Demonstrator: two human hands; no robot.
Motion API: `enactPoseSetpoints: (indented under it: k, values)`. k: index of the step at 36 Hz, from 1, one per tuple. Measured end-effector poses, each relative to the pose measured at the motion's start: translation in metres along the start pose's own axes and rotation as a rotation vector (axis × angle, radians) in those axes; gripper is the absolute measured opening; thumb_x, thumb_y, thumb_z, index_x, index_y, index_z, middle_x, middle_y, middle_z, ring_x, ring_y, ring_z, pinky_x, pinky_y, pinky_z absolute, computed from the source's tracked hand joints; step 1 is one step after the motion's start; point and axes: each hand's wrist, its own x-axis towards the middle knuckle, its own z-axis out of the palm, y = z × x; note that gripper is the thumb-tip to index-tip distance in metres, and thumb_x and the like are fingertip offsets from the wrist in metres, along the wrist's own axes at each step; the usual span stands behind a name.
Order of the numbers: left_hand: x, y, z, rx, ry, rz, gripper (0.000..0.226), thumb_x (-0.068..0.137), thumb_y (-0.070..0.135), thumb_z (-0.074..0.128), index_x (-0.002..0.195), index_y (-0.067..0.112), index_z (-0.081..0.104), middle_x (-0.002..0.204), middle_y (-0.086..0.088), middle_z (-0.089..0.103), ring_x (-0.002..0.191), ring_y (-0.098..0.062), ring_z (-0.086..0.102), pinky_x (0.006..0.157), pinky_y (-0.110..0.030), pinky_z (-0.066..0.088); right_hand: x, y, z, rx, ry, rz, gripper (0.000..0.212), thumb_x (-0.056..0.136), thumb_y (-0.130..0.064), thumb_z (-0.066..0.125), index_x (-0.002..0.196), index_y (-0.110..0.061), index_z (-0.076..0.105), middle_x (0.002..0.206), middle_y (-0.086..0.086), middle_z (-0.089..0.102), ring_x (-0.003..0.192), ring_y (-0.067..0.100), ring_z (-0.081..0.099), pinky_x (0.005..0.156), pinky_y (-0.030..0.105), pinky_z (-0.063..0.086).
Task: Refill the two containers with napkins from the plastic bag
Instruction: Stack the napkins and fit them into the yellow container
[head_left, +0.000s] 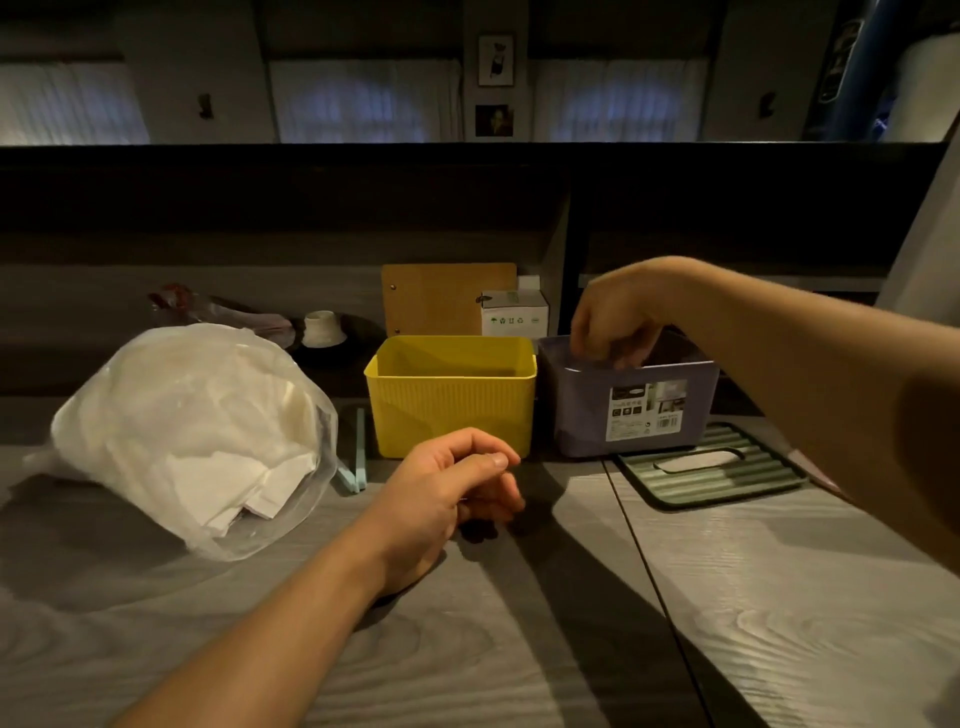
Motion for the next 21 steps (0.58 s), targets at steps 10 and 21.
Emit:
enactPoseSetpoints:
  k: [10,21]
  values:
    - [-0.014,0.002,0.002,0.263,0.085,0.020,0.018,0.103,0.021,0.055,0.098,0.016,0.071,0.103,-0.003,0.076,0.097,-0.024,0.072,0.078,-0.032,0.059,-0.071,-0.095,0.026,-0.085,0.408,-0.618,0.021,0.095,-0.013,0.059,0.095,-0.028,0.073,0.092,-0.014,0.064,0.086,0.006,0.061,0.066,0.016,0.045]
    - [-0.090,0.009,-0.081,1.222,0.102,0.118,0.044,0.093,0.036,0.057,0.134,0.021,0.064,0.139,0.005,0.060,0.118,-0.009,0.061,0.104,-0.023,0.047,-0.074,-0.184,0.105,0.026,0.150,-0.815,0.036,0.095,-0.024,0.067,0.130,-0.026,0.061,0.124,-0.005,0.062,0.098,0.009,0.059,0.069,0.014,0.044]
